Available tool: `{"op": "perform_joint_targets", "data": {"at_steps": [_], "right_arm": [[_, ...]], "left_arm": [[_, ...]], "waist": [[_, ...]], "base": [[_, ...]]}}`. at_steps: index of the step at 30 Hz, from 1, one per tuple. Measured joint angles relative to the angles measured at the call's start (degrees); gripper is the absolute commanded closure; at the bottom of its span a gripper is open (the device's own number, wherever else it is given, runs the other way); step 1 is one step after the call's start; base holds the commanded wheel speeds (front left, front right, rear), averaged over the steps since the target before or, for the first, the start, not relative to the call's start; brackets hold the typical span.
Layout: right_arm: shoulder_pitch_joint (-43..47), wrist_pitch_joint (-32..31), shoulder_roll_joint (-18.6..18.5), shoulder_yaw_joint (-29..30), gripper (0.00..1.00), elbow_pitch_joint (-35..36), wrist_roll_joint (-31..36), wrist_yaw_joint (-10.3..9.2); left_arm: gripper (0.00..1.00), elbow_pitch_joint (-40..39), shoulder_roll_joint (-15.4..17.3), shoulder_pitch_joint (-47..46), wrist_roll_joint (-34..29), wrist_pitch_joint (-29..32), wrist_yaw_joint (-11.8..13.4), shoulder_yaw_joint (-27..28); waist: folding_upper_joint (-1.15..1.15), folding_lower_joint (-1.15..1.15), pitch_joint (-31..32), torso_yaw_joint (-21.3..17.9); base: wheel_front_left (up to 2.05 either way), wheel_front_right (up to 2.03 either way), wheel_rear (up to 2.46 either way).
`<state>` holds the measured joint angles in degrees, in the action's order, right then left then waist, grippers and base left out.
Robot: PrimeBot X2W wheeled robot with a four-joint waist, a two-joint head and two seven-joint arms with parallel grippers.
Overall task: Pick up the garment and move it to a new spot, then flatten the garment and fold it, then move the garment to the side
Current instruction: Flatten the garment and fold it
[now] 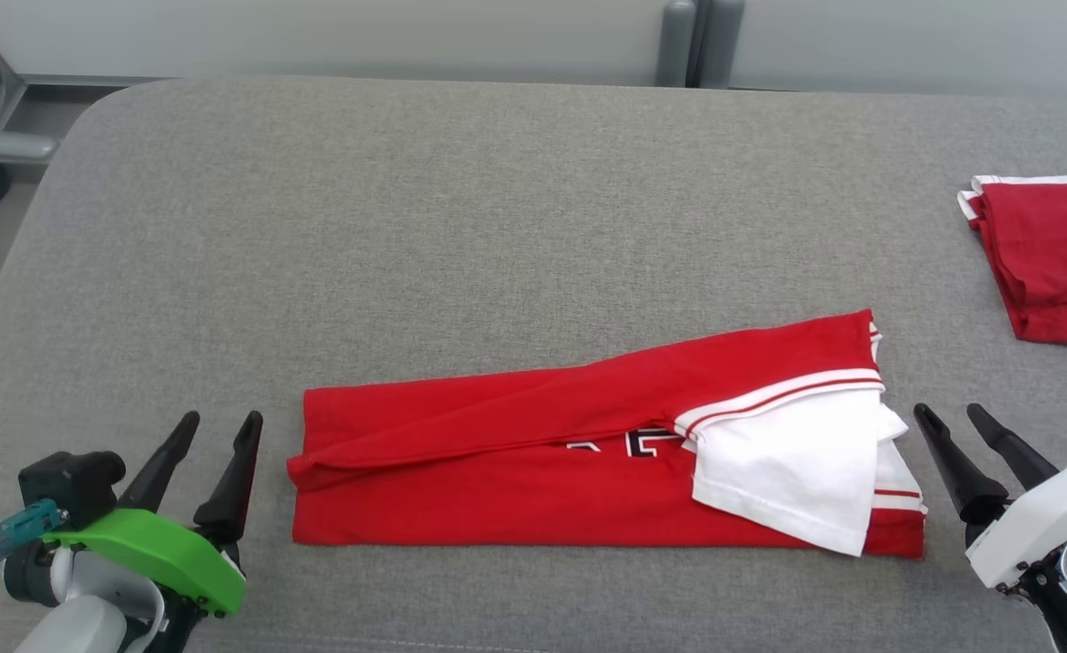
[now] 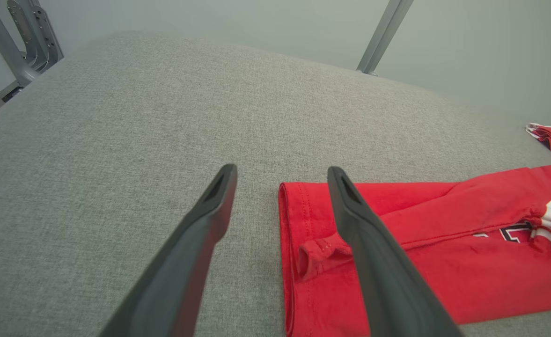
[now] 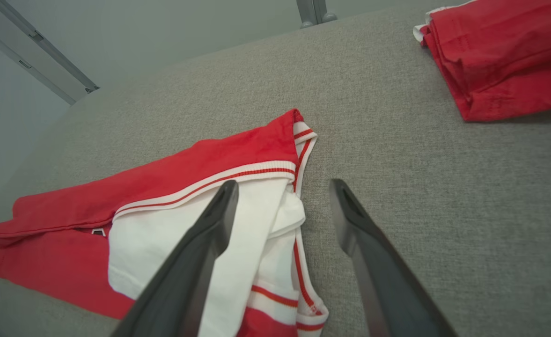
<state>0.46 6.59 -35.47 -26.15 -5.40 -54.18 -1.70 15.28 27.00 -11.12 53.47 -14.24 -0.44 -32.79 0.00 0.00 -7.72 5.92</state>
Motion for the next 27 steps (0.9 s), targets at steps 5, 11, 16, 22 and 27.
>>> {"op": "perform_joint_targets", "data": {"at_steps": [5, 11, 16, 22, 27], "right_arm": [[0.0, -1.4, 1.7, 0.4, 0.00, -2.8, -2.7, -0.36], [0.0, -2.8, 1.7, 0.6, 0.00, -6.6, -3.4, -0.93], [0.0, -4.6, 3.2, 1.3, 0.00, -9.4, -6.9, -0.77], [-0.3, -8.0, 7.5, 0.2, 1.00, -10.1, -12.2, 1.20], [-1.4, -9.1, 8.8, 1.7, 1.00, -11.4, -15.5, 2.42]], "left_arm": [[0.00, -3.7, -0.5, 0.1, -3.4, 0.0, 3.5, 4.3], [0.00, -6.9, -1.9, 1.8, -6.5, 0.0, 4.8, 6.8], [0.00, -8.8, -3.1, 5.3, -8.0, 0.0, 5.3, 8.5], [0.00, -10.2, -3.6, 7.8, -8.4, 0.0, 5.5, 10.4], [0.00, -11.1, -4.2, 9.1, -9.1, 0.0, 5.5, 11.5]], "waist": [[0.00, 0.00, -0.2, 2.0], [0.00, 0.00, -0.5, 4.9], [0.00, 0.00, -0.6, 7.8], [0.00, 0.00, -0.3, 9.2], [0.00, 0.00, -0.1, 9.3]], "base": [[0.00, 0.00, 0.00], [0.00, 0.00, 0.00], [0.00, 0.00, 0.00], [0.00, 0.00, 0.00], [0.00, 0.00, 0.00]]}}
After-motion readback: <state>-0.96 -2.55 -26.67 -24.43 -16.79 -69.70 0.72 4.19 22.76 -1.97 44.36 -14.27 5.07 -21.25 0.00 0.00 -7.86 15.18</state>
